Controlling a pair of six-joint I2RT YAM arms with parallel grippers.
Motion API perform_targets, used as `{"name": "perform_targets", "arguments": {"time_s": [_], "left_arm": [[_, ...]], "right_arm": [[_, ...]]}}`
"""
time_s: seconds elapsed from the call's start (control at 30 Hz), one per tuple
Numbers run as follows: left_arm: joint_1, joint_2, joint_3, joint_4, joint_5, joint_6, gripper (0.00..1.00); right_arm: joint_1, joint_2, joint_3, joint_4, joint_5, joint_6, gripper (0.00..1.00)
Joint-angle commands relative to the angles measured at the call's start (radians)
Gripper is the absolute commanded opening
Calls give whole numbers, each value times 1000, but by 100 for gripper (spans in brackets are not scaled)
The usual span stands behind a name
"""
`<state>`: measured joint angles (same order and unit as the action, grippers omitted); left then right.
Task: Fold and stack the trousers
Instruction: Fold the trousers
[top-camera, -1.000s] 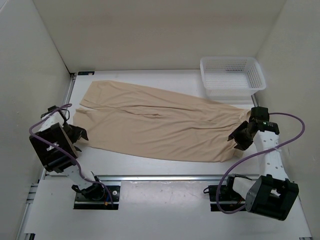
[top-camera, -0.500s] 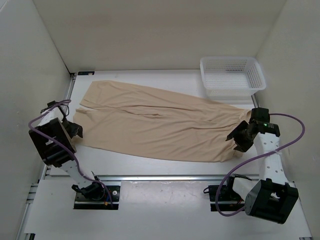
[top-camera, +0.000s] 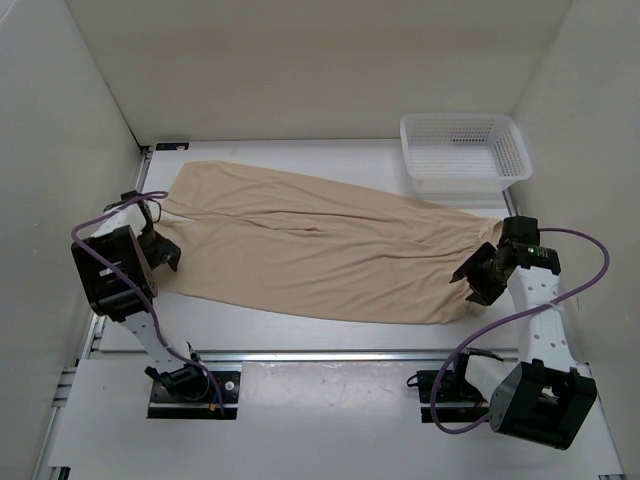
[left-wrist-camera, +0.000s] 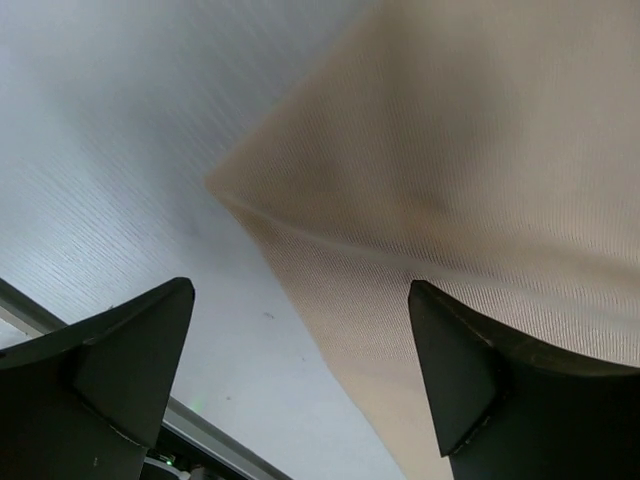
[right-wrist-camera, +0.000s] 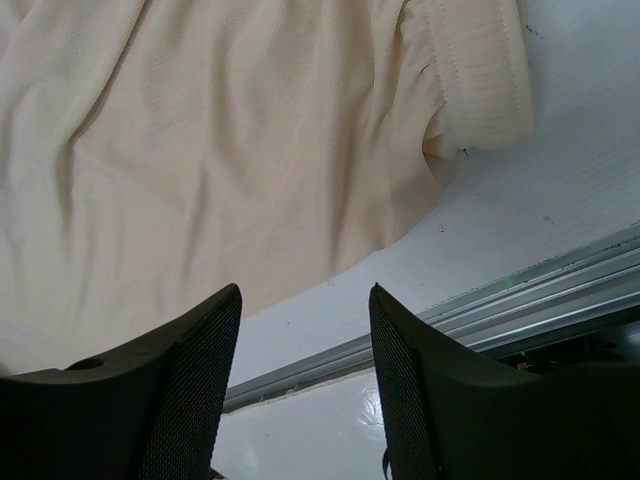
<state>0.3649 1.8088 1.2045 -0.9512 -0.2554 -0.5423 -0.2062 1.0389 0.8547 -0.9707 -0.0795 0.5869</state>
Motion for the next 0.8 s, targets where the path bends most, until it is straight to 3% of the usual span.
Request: {"name": "perform_targets", "arguments": {"time_s": [0.0,0.17,0.27,0.4,0.5,0.57,0.63,0.77], "left_arm": [[29,9,49,-14,-56,-8,100],[43,-68,59,-47,-96,-41,83],[43,-141,70,-57,-38,-41,74],[57,-196,70,-57,-28,-60,74],[86,-177,61,-57,-28,-61,85],[86,-167,61,-48,-38,-61,86],[86,-157,61,-15,14,-45,81],[86,-138,35,26,169,-31,57]], "right_arm": [[5,-17,37,-2,-8,-21,59],[5,12,27,9,-34,-21,59],[5,24,27,18,-45,-41,59],[28,24,18,27,-72,-41,59],[56,4,27,27,-82,-41,59],[56,-5,53,4,-82,-41,59],[68,-16,63,-9,-72,-41,59],[68,-34,72,-40,-62,-41,59]]}}
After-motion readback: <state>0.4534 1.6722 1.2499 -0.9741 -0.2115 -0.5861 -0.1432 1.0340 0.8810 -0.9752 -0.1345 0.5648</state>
